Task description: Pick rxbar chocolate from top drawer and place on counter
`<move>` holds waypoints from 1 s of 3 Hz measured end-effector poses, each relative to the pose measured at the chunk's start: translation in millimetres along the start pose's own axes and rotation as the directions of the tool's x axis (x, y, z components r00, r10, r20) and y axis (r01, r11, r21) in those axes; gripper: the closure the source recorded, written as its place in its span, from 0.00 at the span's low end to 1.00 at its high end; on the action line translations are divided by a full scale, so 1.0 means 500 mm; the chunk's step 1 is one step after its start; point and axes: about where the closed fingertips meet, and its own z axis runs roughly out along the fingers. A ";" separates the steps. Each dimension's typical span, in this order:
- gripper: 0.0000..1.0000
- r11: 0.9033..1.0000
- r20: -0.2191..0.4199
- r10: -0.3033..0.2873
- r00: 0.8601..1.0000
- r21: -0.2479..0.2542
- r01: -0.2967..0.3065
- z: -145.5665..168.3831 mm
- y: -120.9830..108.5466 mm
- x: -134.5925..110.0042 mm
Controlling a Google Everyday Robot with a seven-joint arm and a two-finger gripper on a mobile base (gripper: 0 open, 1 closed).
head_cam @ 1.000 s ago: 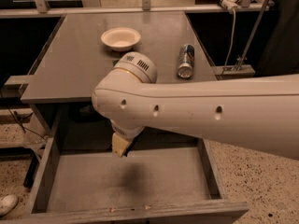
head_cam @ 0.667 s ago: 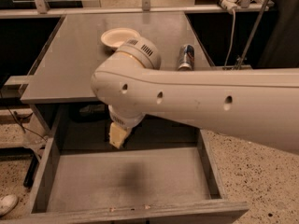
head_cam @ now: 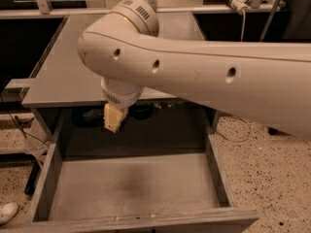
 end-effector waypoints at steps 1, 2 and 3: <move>1.00 0.999 0.011 -0.044 0.999 0.008 0.044 -0.032 -0.019 -0.044; 1.00 0.996 0.019 -0.087 0.996 0.007 0.087 -0.066 -0.030 -0.088; 1.00 0.990 0.070 -0.139 0.988 -0.017 0.140 -0.079 -0.036 -0.164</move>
Offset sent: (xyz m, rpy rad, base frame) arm 0.0232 0.0467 0.0755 -0.0353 -0.0320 0.1316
